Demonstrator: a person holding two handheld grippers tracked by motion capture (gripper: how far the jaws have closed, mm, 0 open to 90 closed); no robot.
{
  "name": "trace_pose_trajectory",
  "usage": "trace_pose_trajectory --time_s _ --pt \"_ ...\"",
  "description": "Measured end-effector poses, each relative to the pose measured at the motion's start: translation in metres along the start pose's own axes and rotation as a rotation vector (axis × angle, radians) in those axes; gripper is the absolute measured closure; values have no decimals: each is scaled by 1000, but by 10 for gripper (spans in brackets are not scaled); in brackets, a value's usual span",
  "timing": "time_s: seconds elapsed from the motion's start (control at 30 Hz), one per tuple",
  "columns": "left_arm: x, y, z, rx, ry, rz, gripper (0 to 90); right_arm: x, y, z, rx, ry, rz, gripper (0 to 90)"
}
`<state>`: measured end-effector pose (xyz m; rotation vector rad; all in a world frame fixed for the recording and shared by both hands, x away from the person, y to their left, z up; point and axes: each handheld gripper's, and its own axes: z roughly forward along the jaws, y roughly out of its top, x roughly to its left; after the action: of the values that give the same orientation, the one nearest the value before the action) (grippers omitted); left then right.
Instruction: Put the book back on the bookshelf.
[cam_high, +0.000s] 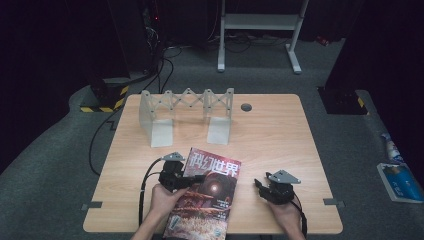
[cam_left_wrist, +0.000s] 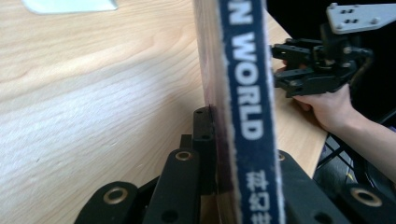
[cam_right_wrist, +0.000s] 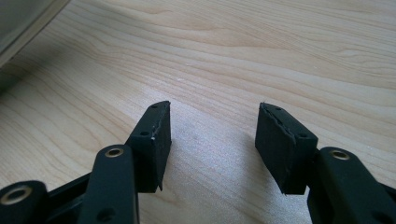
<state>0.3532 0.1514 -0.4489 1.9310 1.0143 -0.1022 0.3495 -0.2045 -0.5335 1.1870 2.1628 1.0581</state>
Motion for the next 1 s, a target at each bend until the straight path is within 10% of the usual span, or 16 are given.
trace_pose_trajectory --time_s 1.0 --pt "-41 59 -1 161 3 201 838 0 0 -1 2 -1 1 457"
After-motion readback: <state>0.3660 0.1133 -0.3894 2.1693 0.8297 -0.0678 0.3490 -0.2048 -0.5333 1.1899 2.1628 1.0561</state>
